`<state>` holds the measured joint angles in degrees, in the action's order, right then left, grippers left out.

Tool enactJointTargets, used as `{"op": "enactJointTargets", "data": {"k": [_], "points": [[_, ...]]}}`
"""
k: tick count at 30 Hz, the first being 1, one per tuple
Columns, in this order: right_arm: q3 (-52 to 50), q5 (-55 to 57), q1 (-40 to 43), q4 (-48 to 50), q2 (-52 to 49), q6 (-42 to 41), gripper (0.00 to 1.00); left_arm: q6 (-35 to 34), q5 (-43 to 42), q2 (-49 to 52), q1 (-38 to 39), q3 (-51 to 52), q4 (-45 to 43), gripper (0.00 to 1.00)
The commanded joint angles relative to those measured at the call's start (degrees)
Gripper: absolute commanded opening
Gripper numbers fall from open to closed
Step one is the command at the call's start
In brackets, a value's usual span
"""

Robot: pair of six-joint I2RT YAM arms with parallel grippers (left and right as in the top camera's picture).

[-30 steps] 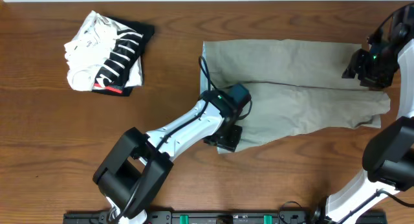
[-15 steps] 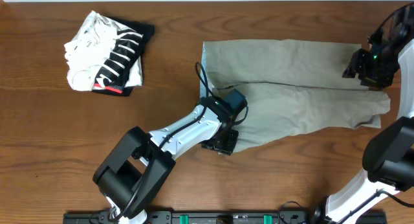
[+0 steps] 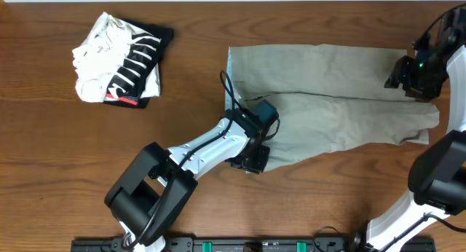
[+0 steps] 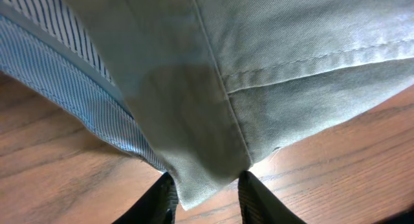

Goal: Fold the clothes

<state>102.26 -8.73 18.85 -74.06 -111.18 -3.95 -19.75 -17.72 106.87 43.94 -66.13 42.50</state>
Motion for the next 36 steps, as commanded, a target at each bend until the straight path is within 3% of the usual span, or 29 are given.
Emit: {"op": "enactJointTargets", "data": {"k": [1,2,4,13,26,28,33,36], "points": [[-0.5,1.0,0.8,0.1,-0.1,0.8,0.56,-0.1,-1.4,0.1,-0.1,0.0,-0.2,0.22],[-0.5,1.5,1.0,-0.1,-0.1,0.8,0.56,-0.1,-1.8,0.1,-0.1,0.0,-0.3,0.13],[-0.7,2.1,1.6,-0.4,-0.1,0.5,0.56,-0.1,-2.3,0.1,-0.1,0.0,-0.3,0.06],[-0.8,-2.1,9.7,-1.8,0.9,-1.0,0.56,1.1,-2.4,-3.2,-0.3,-0.5,-1.6,0.06],[-1.0,-8.8,12.9,-5.8,1.0,3.9,0.56,1.9,-2.2,-23.3,-7.3,-2.1,-9.1,0.06],[-1.0,-11.6,13.0,-6.3,1.0,6.1,0.57,1.9,-2.2,-25.0,-9.0,-2.1,-11.0,0.06],[-1.0,-29.0,13.0,-10.2,1.0,21.3,0.58,1.6,-2.2,-26.9,-13.4,-2.1,-18.0,0.06],[-1.1,-28.7,13.0,-11.9,1.0,23.3,0.60,1.7,-2.2,-26.8,-14.6,-2.1,-21.6,0.06]]}}
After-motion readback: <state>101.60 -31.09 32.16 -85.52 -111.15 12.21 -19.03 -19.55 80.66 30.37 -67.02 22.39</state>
